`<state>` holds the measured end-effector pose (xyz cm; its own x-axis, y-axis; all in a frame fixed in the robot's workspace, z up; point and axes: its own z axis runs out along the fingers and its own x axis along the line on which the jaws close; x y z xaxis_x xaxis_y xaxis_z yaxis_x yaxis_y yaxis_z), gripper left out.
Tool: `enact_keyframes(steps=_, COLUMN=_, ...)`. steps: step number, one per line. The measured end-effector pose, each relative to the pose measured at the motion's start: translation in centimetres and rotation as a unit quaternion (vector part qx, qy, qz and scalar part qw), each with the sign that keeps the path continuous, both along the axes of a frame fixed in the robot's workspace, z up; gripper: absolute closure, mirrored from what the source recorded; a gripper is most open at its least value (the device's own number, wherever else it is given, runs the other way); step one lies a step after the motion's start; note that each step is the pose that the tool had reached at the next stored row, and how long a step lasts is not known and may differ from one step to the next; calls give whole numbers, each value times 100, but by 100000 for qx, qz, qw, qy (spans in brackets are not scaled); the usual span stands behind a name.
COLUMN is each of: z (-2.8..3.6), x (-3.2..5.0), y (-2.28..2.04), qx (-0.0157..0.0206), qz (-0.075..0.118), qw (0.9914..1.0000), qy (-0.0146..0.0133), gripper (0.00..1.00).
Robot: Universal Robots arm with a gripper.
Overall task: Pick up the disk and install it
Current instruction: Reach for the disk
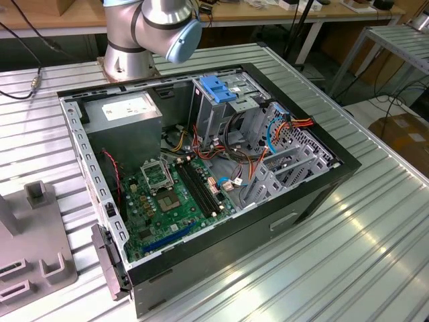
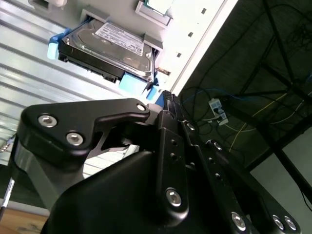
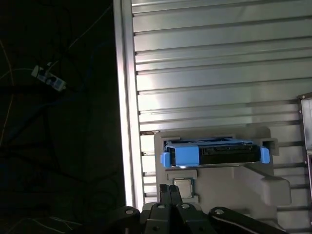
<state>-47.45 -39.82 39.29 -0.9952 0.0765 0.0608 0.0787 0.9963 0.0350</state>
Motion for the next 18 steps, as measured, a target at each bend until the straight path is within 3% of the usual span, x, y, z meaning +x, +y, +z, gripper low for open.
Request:
enact_keyframes(steps=3, z=-9, x=39, y=19, qx=-9, qz=2, qw=100000, qy=141, gripper=90)
enact_keyframes(steps=5, z=-19, x=131, y=40, qx=-21, qz=4, qw=99999, qy=366, gripper=90)
enact_keyframes(steps=11, z=-36, x=263, y=66, qx=-27, qz=1, qw=99998, qy=647, gripper=90)
enact_keyframes(steps=18, z=-37, x=278, y=66, qx=-27, qz=2, qw=99997, qy=733, gripper=90)
